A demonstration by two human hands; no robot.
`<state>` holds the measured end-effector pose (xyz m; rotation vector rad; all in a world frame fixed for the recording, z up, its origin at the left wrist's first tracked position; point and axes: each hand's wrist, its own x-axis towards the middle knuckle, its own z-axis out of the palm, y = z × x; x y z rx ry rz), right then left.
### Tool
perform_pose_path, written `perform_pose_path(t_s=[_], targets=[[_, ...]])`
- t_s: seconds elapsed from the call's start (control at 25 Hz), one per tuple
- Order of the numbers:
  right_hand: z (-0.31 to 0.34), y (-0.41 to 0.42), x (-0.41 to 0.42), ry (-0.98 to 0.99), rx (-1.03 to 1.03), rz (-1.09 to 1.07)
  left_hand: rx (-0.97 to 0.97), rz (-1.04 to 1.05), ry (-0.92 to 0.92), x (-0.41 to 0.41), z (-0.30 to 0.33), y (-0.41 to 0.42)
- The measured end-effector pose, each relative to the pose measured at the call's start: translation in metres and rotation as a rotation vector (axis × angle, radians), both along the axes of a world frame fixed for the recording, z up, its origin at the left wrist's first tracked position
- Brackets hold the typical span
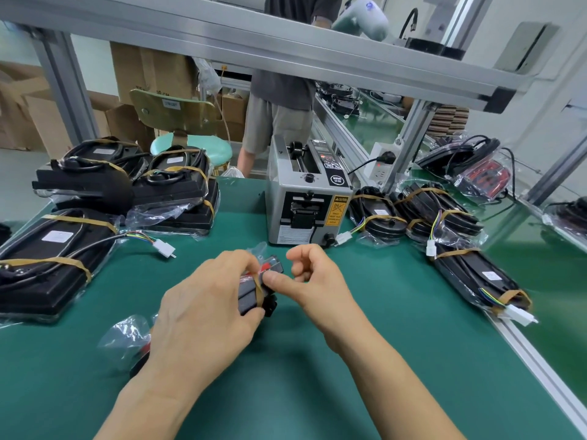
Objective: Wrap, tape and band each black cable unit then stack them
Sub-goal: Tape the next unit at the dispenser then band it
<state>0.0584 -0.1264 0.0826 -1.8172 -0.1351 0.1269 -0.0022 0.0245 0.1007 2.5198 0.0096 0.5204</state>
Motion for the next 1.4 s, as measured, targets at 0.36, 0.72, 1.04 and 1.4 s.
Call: perform_pose_path(t_s=[0.36,0.72,1.04,1.4], targets=[[0.015,-0.034,-0.01,-0.206,-0.158,0.286,-0.706,-0.344,-0.078,0.006,0.008,0.038],[0.06,-0.007,0.002,-0.466,-0.229,0.415,-0.96,-0.571,-0.233,-0.002,-0.006,0.068],[0.038,0.025,0.004,-0.678,-0.19,0.442,-0.526,-0.411,-0.166,-0.009,0.008,0.066],[0.01,-0.016,0.076,0.094,0.108,-0.451,-0.518,-0.341,-0.248,-0.005,-0.008,0.037]])
